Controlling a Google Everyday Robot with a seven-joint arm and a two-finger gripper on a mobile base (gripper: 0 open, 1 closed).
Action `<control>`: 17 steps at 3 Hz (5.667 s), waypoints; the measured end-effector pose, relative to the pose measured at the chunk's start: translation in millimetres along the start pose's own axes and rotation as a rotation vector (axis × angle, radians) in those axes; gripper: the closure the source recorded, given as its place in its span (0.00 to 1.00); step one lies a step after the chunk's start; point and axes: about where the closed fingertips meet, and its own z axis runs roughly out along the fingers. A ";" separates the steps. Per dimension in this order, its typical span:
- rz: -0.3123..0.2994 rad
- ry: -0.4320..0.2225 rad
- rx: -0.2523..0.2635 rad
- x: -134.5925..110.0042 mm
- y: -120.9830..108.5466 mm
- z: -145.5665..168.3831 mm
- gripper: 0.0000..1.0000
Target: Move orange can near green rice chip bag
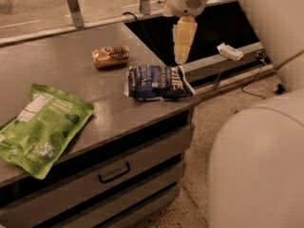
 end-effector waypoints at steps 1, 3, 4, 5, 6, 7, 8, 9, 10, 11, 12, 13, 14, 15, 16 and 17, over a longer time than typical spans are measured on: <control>-0.005 -0.037 0.098 -12.4 -27.9 -19.7 0.00; -0.008 -0.122 0.155 -34.6 -49.5 -9.4 0.00; -0.008 -0.233 0.171 -70.8 -71.9 9.5 0.00; 0.004 -0.348 0.143 -107.3 -86.6 31.8 0.00; 0.010 -0.431 0.106 -135.4 -92.8 51.4 0.00; 0.023 -0.451 0.056 -155.3 -93.7 77.0 0.00; 0.034 -0.390 0.028 -164.8 -94.4 102.1 0.00; 0.044 -0.312 0.004 -164.9 -93.3 126.5 0.00; 0.046 -0.254 -0.005 -159.7 -92.7 145.7 0.00; 0.051 -0.222 -0.013 -152.9 -92.1 160.5 0.18; 0.057 -0.206 -0.017 -146.3 -91.7 170.2 0.41; 0.060 -0.200 -0.019 -142.5 -91.6 175.1 0.54; 0.067 -0.208 -0.013 -141.7 -92.6 171.2 0.57; 0.044 -0.238 0.008 -150.6 -93.7 154.9 0.62; -0.001 -0.275 0.032 -167.2 -92.6 135.3 0.63; -0.057 -0.307 0.036 -186.1 -85.7 121.1 0.64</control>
Offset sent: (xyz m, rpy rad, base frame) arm 0.0192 0.0118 0.0271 0.0476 -0.0872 0.0003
